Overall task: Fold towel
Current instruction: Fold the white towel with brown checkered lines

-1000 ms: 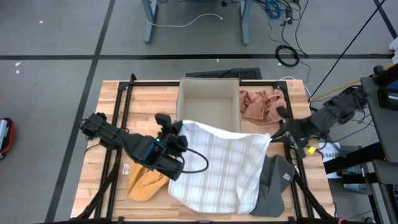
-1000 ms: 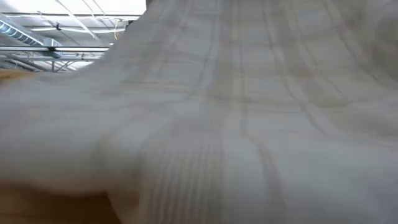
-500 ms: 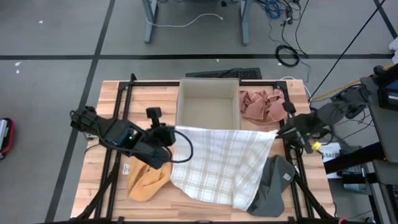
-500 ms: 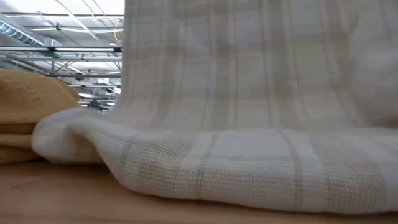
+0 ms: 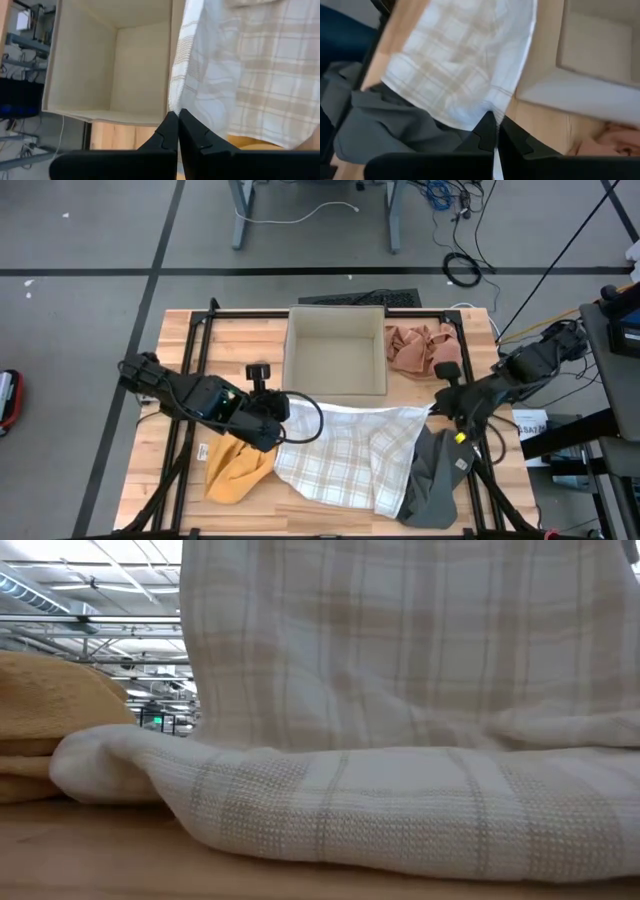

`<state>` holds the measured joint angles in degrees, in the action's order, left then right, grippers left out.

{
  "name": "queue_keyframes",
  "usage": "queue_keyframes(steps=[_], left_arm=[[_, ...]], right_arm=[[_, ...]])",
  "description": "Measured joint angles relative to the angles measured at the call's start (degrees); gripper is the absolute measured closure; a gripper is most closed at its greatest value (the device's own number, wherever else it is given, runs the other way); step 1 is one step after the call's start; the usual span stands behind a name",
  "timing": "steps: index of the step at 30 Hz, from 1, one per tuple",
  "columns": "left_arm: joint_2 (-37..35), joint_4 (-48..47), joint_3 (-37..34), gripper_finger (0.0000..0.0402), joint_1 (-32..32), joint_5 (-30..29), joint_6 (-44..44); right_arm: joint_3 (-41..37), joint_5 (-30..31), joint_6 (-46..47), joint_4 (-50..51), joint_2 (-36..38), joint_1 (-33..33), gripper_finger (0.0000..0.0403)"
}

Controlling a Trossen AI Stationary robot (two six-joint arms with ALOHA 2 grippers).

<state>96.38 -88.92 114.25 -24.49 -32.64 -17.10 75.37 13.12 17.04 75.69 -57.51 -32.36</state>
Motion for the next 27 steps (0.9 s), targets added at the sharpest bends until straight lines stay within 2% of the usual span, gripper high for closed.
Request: queue_keyframes(steps=[4, 10, 18, 22, 27], left_arm=[[0.0, 0.0, -2.9, 0.0401, 1.1, 0.7, -0.3], [0.0, 4.4, -10.2, 0.0400, 3.0, 7.4, 0.8], [0.0, 12.1, -21.8, 0.0395, 4.4, 6.7, 2.7], [0.1, 14.7, -26.4, 0.0356, 5.0, 6.5, 3.8], [0.1, 15.4, -28.2, 0.0289, 4.8, 3.3, 3.6]], right_arm=[[0.0, 0.0, 0.5, 1.1, -1.9, 0.0, 0.0403], [0.0, 0.0, 0.5, 1.0, -4.2, 0.0, 0.0403], [-0.8, 0.5, 1.0, 1.6, -7.1, 0.0, 0.0401], [-5.4, 2.0, 4.3, 3.3, -7.4, 0.0, 0.0370], [-12.9, 3.0, 10.3, 4.1, -6.8, 0.0, 0.0300]])
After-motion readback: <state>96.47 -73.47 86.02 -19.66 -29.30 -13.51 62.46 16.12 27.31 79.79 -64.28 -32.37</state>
